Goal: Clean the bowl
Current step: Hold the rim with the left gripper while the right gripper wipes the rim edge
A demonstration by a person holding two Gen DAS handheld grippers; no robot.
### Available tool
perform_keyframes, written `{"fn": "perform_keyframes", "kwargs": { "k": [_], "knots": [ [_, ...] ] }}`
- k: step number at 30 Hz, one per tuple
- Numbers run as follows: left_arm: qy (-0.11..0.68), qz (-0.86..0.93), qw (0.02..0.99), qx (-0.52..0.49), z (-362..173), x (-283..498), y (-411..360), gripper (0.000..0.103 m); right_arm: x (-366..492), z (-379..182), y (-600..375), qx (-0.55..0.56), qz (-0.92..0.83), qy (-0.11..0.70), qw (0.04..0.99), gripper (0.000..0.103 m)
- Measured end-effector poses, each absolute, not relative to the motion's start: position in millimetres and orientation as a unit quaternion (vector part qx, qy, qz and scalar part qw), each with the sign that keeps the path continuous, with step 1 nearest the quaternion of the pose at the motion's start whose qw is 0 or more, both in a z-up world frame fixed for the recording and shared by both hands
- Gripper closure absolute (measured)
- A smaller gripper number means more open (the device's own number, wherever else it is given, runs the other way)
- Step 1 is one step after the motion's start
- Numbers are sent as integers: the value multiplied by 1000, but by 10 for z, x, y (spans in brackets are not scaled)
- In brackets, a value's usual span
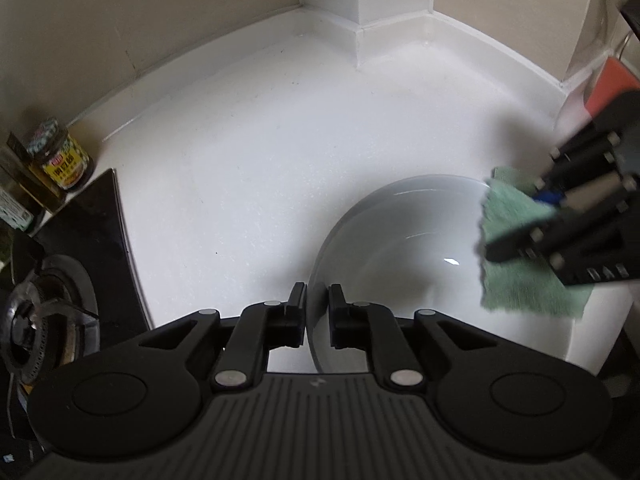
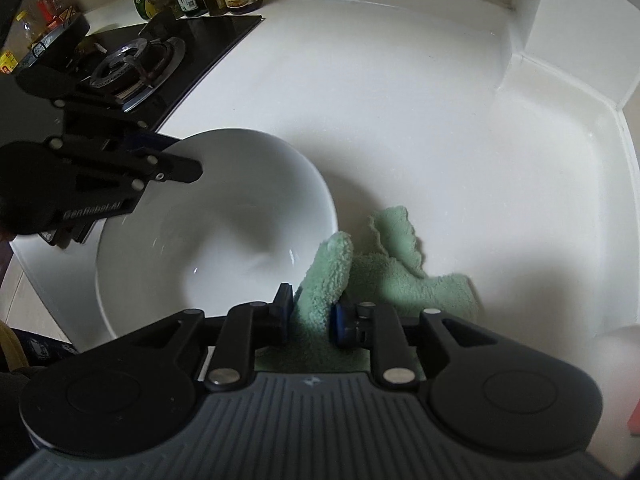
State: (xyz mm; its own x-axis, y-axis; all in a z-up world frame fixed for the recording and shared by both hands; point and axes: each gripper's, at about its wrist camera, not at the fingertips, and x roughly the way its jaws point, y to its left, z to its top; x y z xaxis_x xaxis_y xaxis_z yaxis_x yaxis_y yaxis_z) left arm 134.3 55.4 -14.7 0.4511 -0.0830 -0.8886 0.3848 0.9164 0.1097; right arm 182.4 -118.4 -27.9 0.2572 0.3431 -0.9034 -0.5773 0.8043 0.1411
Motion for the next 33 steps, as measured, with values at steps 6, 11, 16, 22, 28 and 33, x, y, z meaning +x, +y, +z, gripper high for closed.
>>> {"fn": "perform_keyframes", "kwargs": {
  "k": [6, 11, 16, 22, 28, 33],
  "knots": [
    [497, -136, 835, 193, -191, 1300, 495, 91, 1856, -326, -834, -231, 329, 490, 773, 88],
    [498, -131, 837, 187, -197, 1299, 512, 91, 2013, -283, -802, -234, 342, 484, 771, 89],
    [496, -129, 840, 178, -202, 1303, 500, 91, 2031, -277, -884, -201, 335, 491, 779, 91],
    [495, -140, 841, 165, -195, 1337, 473, 90, 1950, -273, -1087, -106, 301, 536, 782, 93],
    [494, -146, 837, 183, -199, 1341, 396, 88, 1803, -249, -1209, -92, 314, 541, 775, 92],
    [497, -161, 821, 232, -216, 1399, 331, 88, 1845, -206, -1082, -185, 343, 507, 769, 92]
  ]
}}
